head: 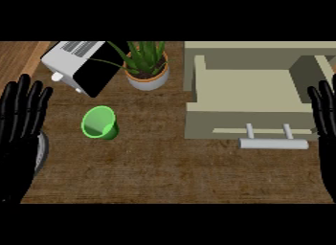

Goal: Pick up the cup, place it into the drawer and close the drawer

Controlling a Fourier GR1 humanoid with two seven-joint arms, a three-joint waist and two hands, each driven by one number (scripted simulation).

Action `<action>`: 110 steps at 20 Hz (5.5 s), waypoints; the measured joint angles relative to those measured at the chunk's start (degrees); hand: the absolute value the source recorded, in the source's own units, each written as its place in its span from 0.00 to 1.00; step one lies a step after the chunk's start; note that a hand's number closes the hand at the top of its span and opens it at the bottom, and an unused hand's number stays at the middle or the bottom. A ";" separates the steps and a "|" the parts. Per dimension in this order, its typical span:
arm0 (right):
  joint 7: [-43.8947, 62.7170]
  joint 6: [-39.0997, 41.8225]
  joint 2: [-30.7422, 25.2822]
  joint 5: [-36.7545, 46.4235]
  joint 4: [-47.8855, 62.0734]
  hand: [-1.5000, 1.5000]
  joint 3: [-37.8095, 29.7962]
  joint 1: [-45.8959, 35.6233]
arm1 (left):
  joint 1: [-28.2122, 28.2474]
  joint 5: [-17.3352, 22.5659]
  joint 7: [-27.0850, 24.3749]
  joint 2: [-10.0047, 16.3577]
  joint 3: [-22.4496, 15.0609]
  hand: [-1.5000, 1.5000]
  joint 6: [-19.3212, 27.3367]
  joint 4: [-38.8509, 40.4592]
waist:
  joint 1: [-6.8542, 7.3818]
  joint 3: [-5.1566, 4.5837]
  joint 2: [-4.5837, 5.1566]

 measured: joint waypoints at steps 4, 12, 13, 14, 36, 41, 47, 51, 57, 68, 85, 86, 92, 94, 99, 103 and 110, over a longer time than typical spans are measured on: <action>-1.13 1.54 -0.07 -1.27 1.39 0.00 -0.21 0.06 | -2.87 -0.50 -0.83 0.02 1.45 0.00 0.35 3.05 | -0.74 -0.75 -0.25; 2.95 4.12 0.55 -4.33 0.69 0.00 2.67 0.03 | -10.46 5.37 -2.29 -3.47 5.16 0.00 1.65 15.58 | -1.31 -1.17 -0.33; 2.65 4.25 0.65 -4.36 1.80 0.00 2.55 -0.66 | -9.68 5.95 -2.02 -3.66 5.02 0.00 1.48 14.81 | -1.22 -1.18 -0.35; 3.59 4.21 0.59 -4.49 1.49 0.00 2.54 -1.00 | -9.56 5.89 -2.83 -4.06 3.82 0.00 2.50 15.78 | -1.22 -1.18 -0.36; 5.21 4.36 1.75 -4.53 2.98 0.00 1.09 -4.61 | -12.46 6.52 -2.85 -3.75 4.77 0.00 5.66 23.09 | -1.07 -1.20 -0.44; 4.84 4.34 1.62 -4.23 4.57 0.00 0.56 -6.13 | -10.43 6.69 -4.48 -3.34 5.60 0.00 5.21 25.74 | -1.06 -1.22 -0.44; 5.12 5.21 1.41 -5.01 2.98 0.00 0.43 -4.47 | -6.99 6.48 -7.85 -2.95 6.28 0.00 4.79 29.13 | -1.09 -1.21 -0.42; 5.46 5.60 0.72 -5.76 4.05 0.00 -0.88 -5.82 | -6.60 6.78 -10.39 -2.48 7.79 0.00 4.44 32.99 | -1.08 -1.20 -0.41; 8.05 6.88 -0.51 -8.02 1.26 0.00 -2.19 -5.34 | -7.52 7.10 -15.13 -1.27 9.81 0.00 3.11 40.43 | -1.17 -1.21 -0.41; 8.83 6.23 0.13 -7.17 1.29 0.00 -1.77 -6.44 | -11.48 7.29 -26.67 0.15 12.40 0.00 0.12 59.08 | -1.20 -1.21 -0.40; 6.90 8.40 0.40 -7.76 1.10 0.00 -1.43 -3.89 | -19.26 8.08 -43.49 3.46 16.65 0.00 -2.53 85.31 | -1.45 -1.23 -0.34; 7.54 7.99 0.57 -7.46 0.68 0.00 -1.14 -4.08 | -19.87 8.02 -44.68 3.49 16.76 0.00 -2.54 86.93 | -1.45 -1.22 -0.32; 7.44 7.95 0.75 -7.02 1.39 0.00 -0.95 -4.86 | -23.96 7.69 -49.49 5.12 17.56 0.00 -4.25 95.99 | -1.63 -1.25 -0.25; 6.44 8.20 0.71 -7.01 2.37 0.00 -1.35 -4.98 | -25.15 7.57 -51.21 5.24 17.69 0.00 -4.82 98.43 | -1.63 -1.26 -0.25; 8.01 7.94 0.37 -8.04 1.64 0.00 -2.12 -6.18 | -27.06 7.84 -53.65 4.87 18.04 0.00 -6.19 102.14 | -1.64 -1.26 -0.24; 8.83 8.09 0.21 -8.35 0.98 0.00 -2.06 -5.92 | -29.20 8.62 -54.16 4.75 18.94 0.00 -6.84 105.13 | -1.78 -1.27 -0.20; 9.44 6.86 1.36 -6.79 1.13 0.00 -0.35 -6.77 | -31.03 9.58 -54.38 5.76 19.82 0.00 -11.37 108.31 | -2.02 -1.31 -0.06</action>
